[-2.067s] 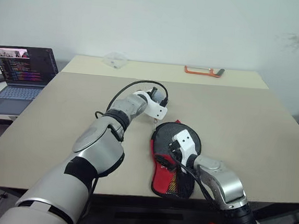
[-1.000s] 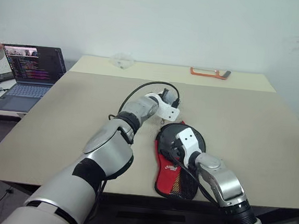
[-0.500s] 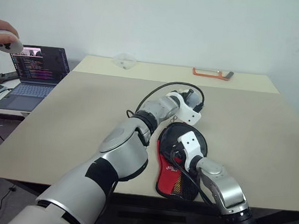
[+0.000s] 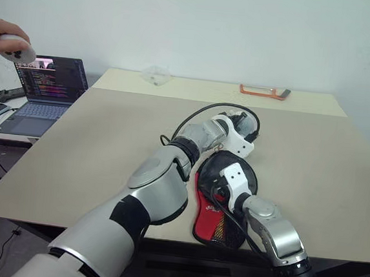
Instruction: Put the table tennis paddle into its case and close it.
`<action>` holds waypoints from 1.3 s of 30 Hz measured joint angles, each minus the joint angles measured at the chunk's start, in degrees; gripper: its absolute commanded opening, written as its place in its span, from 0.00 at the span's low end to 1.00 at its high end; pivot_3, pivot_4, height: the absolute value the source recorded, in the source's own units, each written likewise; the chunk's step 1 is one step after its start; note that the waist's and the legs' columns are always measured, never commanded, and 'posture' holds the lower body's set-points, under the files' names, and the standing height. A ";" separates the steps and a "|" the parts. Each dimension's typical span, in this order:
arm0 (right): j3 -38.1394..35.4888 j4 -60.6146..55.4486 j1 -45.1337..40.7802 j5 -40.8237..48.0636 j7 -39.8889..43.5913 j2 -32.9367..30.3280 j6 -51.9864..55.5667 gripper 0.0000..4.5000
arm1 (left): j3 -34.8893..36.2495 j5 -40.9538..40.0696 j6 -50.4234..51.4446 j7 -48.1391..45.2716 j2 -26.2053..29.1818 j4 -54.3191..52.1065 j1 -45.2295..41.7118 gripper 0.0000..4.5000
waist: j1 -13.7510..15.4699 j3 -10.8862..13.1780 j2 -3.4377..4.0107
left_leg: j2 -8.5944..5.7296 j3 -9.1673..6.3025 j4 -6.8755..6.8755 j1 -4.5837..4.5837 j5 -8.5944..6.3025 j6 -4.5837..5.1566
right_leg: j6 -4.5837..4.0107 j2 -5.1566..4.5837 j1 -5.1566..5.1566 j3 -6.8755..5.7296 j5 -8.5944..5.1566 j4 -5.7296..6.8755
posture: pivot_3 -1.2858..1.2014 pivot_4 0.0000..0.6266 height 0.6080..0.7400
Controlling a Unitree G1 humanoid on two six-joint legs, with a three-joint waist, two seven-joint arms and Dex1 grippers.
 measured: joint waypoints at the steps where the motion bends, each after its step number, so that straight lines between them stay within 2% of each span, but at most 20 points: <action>1: 0.00 -0.03 0.05 0.00 -0.02 0.06 0.00 1.00 | 0.07 -0.07 0.59 -0.28 0.66 -0.03 0.00 0.06 | -0.03 -0.01 0.02 | 0.00 -0.01 -0.01 0.00 0.00 0.00 | 0.00 0.00 0.00 -0.01 0.00 0.00 | 0.52 0.24 1.00; 7: 0.11 -3.03 2.75 -0.20 -0.95 0.33 0.00 1.00 | 3.37 -2.45 3.53 -2.33 4.37 -0.16 0.23 0.06 | -0.02 -0.03 0.04 | -0.01 -0.09 -0.03 -0.01 -0.01 -0.02 | 0.12 0.00 -0.04 -0.07 -0.09 -0.06 | 0.52 0.24 1.00; 14: 0.51 -5.76 5.18 -0.33 -2.20 1.07 0.06 1.00 | 6.15 -4.19 4.81 -2.35 4.83 -0.16 0.48 0.06 | -0.08 0.01 0.02 | 0.00 -0.10 -0.08 -0.09 -0.06 -0.10 | 0.15 0.02 -0.09 -0.08 -0.13 -0.13 | 0.52 0.24 1.00; 23: 0.84 -7.43 6.91 -1.12 -3.03 1.69 0.10 1.00 | 6.30 -3.71 4.79 -0.17 5.06 -0.15 0.47 0.06 | -0.09 0.04 0.01 | 0.00 -0.11 -0.08 -0.09 -0.06 -0.10 | 0.16 0.02 -0.09 -0.08 -0.13 -0.10 | 0.52 0.24 1.00; 31: 0.84 -7.52 7.09 -1.44 -3.26 1.78 0.19 1.00 | 2.98 -0.30 2.06 2.95 2.15 -0.15 0.16 0.06 | -0.06 0.04 -0.01 | -0.01 -0.12 -0.07 -0.08 -0.06 -0.10 | 0.16 0.02 -0.05 -0.08 -0.13 -0.10 | 0.52 0.24 1.00; 34: 0.84 -7.52 7.08 -1.57 -3.32 1.91 0.19 1.00 | 2.80 -0.11 1.19 2.98 0.22 -0.15 0.04 0.06 | -0.06 0.04 0.00 | 0.00 -0.11 -0.07 -0.08 -0.06 -0.10 | 0.16 0.02 -0.06 -0.08 -0.13 -0.10 | 0.52 0.24 1.00; 39: 0.84 -7.49 7.07 -1.73 -3.37 2.10 0.25 1.00 | 3.20 -0.63 0.92 1.78 0.02 -0.16 0.09 0.06 | -0.08 0.04 0.01 | 0.00 -0.12 -0.07 -0.08 -0.06 -0.10 | 0.16 0.02 -0.06 -0.09 -0.13 -0.09 | 0.52 0.24 1.00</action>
